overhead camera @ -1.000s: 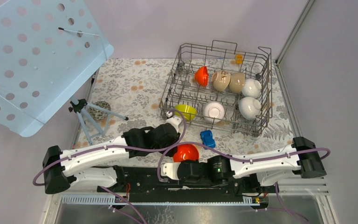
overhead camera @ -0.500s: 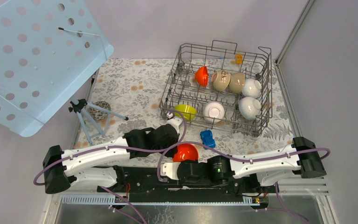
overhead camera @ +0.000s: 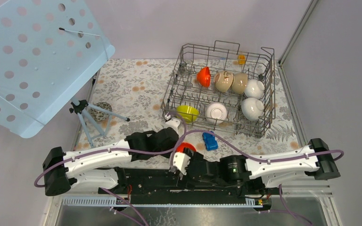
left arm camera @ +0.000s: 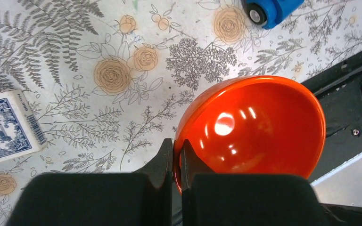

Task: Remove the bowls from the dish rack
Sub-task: Place the bowl at the center of the board.

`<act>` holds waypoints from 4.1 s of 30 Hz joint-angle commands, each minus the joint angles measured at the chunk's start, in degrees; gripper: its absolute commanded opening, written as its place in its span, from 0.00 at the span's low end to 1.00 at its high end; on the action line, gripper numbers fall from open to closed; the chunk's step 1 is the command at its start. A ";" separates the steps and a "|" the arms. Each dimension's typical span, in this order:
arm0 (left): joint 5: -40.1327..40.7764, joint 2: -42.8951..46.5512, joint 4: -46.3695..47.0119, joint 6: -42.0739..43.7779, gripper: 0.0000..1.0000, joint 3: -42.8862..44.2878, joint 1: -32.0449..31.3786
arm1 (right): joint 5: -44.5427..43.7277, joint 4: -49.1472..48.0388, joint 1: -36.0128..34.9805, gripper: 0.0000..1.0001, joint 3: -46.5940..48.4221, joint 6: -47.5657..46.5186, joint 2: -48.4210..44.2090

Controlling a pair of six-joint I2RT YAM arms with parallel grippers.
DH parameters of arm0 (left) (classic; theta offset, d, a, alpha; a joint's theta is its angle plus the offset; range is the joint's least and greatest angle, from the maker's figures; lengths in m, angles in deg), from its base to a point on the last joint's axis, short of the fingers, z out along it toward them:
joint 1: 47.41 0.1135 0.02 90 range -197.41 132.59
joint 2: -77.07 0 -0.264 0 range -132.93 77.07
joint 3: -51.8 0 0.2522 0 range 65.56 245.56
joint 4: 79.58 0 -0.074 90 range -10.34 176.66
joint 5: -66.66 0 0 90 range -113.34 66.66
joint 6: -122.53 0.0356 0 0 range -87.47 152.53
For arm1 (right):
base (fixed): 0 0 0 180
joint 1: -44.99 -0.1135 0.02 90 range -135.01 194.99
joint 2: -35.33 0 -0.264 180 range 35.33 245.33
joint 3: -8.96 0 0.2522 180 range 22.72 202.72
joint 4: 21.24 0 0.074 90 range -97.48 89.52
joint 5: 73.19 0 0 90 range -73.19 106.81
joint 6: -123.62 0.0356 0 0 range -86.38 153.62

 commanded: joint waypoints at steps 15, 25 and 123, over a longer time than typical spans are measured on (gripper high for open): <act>14.34 9.94 -4.33 -22.05 0.00 -1.17 0.08 | -19.54 5.37 11.37 1.00 5.58 49.23 -3.63; 15.60 8.64 -10.90 -31.88 0.00 -0.20 0.08 | -16.08 -2.92 17.97 0.64 -1.01 49.21 -3.82; 20.39 -7.51 -8.56 5.21 0.00 37.81 20.99 | 5.57 -11.11 19.72 0.91 -15.20 31.83 -16.32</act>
